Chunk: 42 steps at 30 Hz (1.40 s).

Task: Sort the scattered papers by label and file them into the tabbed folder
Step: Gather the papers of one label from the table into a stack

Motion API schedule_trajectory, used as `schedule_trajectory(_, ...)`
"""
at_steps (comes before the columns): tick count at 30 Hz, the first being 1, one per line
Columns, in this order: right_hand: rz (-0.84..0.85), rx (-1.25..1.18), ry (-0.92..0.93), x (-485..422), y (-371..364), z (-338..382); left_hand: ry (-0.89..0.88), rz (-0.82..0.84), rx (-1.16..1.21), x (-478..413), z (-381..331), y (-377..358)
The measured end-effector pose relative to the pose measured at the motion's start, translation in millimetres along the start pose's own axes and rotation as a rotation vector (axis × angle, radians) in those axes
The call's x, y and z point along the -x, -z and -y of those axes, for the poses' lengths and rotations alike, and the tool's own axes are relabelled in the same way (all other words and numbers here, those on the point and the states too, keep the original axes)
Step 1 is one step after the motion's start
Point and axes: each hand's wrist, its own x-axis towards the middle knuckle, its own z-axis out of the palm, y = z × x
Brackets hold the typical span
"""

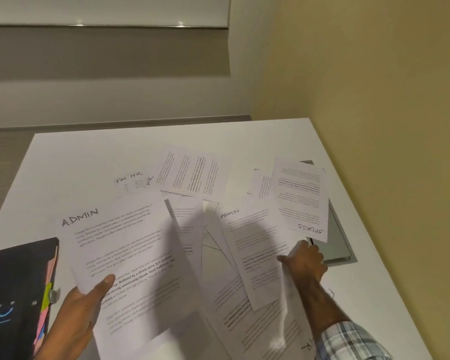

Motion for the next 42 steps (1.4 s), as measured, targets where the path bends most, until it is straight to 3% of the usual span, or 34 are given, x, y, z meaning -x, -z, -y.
schedule_trajectory(8,-0.094,-0.062,0.143,-13,-3,-11,0.061,0.017,-0.079,6,-16,-32)
schedule_trajectory(21,-0.063,0.023,0.143,-31,4,-8,0.063,-0.006,-0.091,26,-8,-62)
schedule_trajectory(27,-0.171,0.028,0.201,-29,6,-7,0.043,0.004,-0.092,34,-6,-64)
schedule_trajectory(34,-0.174,-0.429,0.197,-40,10,-18,0.031,0.005,-0.086,46,-11,-68)
schedule_trajectory(37,-0.149,-0.485,0.279,-42,10,-27,0.021,-0.001,-0.088,47,-12,-70)
schedule_trajectory(42,-0.306,-0.54,0.352,-35,28,-38,0.015,0.006,-0.097,47,-14,-73)
